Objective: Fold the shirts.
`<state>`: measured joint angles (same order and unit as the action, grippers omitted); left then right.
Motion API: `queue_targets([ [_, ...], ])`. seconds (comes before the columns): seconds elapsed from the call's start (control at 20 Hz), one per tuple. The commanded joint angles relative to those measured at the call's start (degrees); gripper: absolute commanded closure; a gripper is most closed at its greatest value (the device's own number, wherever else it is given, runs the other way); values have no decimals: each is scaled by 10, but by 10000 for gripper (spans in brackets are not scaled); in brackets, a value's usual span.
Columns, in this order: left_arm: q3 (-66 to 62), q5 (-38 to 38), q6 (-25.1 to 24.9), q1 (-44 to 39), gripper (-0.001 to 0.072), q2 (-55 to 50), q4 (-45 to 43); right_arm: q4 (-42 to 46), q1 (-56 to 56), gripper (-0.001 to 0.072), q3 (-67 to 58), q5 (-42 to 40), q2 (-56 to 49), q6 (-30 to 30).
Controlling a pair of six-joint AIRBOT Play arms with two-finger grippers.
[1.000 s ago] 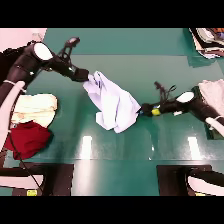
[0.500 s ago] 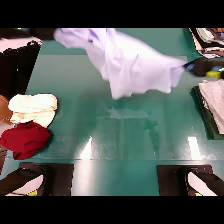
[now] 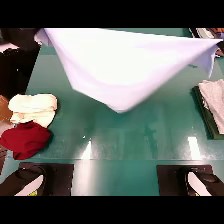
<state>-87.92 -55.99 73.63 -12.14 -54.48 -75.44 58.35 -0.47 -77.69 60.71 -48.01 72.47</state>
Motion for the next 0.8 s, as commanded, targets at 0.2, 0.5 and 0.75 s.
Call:
queue_targets([
  [0.2, -36, -18, -6, 0, 679, 10, -21, 3, 0, 696, -45, 4, 6, -1],
  [0.5, -221, -97, 14, 0, 678, 41, -3, 35, 0, 696, -228, 44, 6, -1],
  [0.75, -332, -149, 51, 0, 678, 49, 9, 95, 0, 696, -354, 79, 1, 3],
])
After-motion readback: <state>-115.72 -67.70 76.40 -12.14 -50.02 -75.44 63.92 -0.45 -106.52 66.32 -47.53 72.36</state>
